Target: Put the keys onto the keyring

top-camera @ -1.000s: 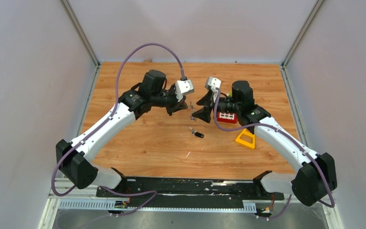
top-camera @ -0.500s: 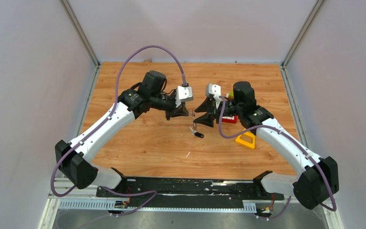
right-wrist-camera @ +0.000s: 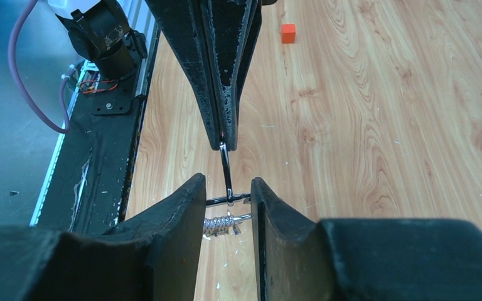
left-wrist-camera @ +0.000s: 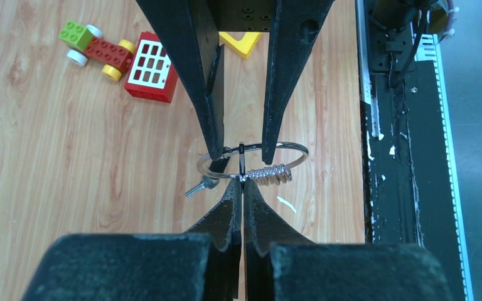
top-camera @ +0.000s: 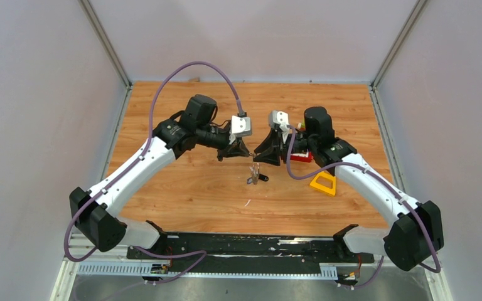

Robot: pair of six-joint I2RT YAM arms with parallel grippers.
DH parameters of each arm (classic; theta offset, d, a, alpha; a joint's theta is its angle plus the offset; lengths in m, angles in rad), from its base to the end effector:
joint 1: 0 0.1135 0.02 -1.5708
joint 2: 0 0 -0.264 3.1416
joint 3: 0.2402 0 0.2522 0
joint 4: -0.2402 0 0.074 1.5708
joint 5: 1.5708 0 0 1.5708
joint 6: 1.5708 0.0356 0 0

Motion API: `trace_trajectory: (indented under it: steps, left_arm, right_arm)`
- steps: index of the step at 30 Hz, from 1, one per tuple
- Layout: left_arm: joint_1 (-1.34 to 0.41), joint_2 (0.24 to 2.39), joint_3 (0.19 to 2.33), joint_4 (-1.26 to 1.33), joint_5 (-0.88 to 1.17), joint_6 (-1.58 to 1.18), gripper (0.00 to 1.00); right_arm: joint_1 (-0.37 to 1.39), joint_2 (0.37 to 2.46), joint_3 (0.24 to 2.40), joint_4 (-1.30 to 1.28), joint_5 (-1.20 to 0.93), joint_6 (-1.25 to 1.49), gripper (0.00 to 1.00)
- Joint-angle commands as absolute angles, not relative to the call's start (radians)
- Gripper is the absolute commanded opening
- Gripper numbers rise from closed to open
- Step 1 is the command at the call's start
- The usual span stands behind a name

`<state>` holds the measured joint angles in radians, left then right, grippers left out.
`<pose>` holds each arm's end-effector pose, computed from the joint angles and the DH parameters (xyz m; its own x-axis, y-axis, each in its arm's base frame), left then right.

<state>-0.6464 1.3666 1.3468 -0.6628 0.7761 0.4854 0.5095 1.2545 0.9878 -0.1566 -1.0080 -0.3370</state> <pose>0.2162 -0.1944 0.3644 -0.0424 0.4491 -0.8925 0.9989 0.0370 -0.0288 0.2252 0.1603 0.3195 -0.0298 -0.2187 -0.9753 -0.9995 0.0184 0.0264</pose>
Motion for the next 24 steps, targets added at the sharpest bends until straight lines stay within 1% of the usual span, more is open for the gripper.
trace_trajectory:
  steps: [1,9,16,21,23,24]
  left_arm:
    - [-0.647,1.324,1.345,-0.620,0.818,0.502,0.00]
    - [-0.648,1.330,1.341,-0.616,0.818,0.502,0.00]
    - [-0.647,1.328,1.335,-0.614,0.822,0.505,0.00]
    - [-0.647,1.323,1.329,-0.611,0.818,0.507,0.00]
    - [-0.647,1.321,1.325,-0.608,0.818,0.504,0.00]
    - [-0.647,1.320,1.324,-0.603,0.820,0.502,0.00]
  right_arm:
    - [0.520,1.262,1.026,-0.123,-1.044,-0.326,0.31]
    - [0.534,1.272,1.030,-0.123,-1.044,-0.327,0.26]
    - [0.542,1.287,1.033,-0.135,-1.041,-0.339,0.18]
    - [0.545,1.287,1.036,-0.139,-1.037,-0.342,0.07]
    - [0.546,1.286,1.035,-0.138,-1.035,-0.341,0.00]
    - [0.545,1.286,1.036,-0.138,-1.033,-0.341,0.00]
